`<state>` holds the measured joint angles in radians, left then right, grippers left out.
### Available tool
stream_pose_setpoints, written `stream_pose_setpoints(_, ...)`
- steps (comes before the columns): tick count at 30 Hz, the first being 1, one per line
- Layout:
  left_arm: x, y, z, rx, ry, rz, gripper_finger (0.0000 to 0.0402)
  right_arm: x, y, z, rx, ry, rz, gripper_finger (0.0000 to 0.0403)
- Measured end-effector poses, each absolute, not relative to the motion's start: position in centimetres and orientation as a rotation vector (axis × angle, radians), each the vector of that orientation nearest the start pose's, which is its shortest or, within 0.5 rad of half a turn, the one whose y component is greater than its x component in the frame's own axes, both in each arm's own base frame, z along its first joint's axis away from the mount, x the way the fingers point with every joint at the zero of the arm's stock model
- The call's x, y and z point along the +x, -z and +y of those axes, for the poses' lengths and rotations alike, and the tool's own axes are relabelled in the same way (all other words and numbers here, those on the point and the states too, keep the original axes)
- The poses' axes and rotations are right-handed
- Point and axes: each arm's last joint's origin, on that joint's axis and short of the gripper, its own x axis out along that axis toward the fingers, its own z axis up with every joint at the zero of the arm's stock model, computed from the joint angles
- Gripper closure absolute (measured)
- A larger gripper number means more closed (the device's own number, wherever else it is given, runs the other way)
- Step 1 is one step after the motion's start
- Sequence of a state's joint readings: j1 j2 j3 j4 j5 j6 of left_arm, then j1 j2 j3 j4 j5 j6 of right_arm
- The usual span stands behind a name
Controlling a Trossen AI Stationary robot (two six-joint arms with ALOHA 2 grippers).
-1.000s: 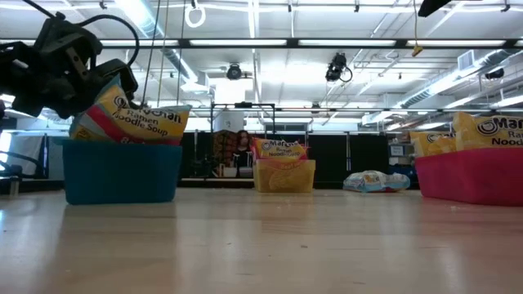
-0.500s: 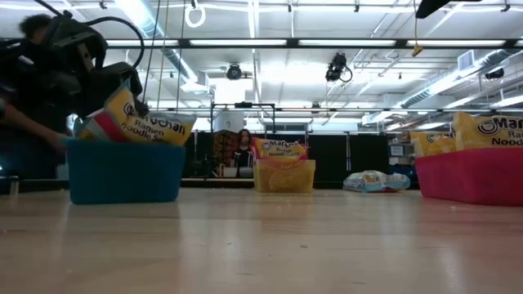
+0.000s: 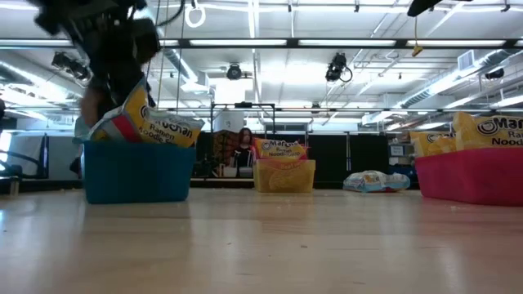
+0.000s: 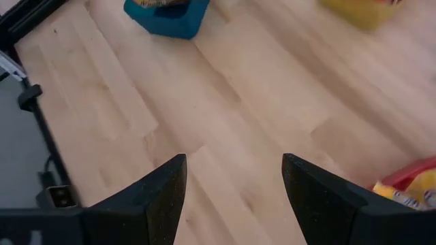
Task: Sort Maruchan noodles
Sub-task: Put the middle left blue noodle pack into the blue bin
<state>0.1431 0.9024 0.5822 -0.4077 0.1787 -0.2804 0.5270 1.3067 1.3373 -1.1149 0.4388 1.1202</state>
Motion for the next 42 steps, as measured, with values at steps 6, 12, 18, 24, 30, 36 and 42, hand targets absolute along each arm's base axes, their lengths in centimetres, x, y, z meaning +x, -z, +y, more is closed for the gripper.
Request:
stream_pose_setpoints(6,17.7,-27.6,-0.2,-0.338,-0.202,0.731,0.0225,21.5,-34.3,10.3,0.405,0.439,0.843,0.0156)
stream_pose_setpoints(12,18.3,-30.0,-2.8,-0.451,-0.227,0.671,0.0225,21.8,-34.3,9.5,0.262,0.394,0.876,0.0155)
stream_pose_setpoints(18,21.2,-30.7,-5.8,-0.410,-0.214,0.643,0.0225,21.6,-34.2,9.5,0.189,0.327,0.934,0.0153)
stream_pose_setpoints(24,25.6,-31.0,-9.6,-0.192,-0.354,0.754,0.0225,20.6,-33.9,10.2,0.150,0.288,1.011,0.0153)
stream_pose_setpoints(30,27.7,-28.4,-10.0,-0.168,-0.500,1.050,0.0207,19.8,-33.7,11.1,0.111,0.273,1.035,0.0153)
stream_pose_setpoints(36,28.5,-27.3,-8.4,-0.268,-0.608,1.109,0.0133,19.2,-33.7,11.5,0.056,0.277,1.035,0.0153)
stream_pose_setpoints(42,29.3,-26.9,-6.4,-0.332,-0.694,1.098,0.0083,18.3,-33.5,12.1,0.003,0.253,1.069,0.0153)
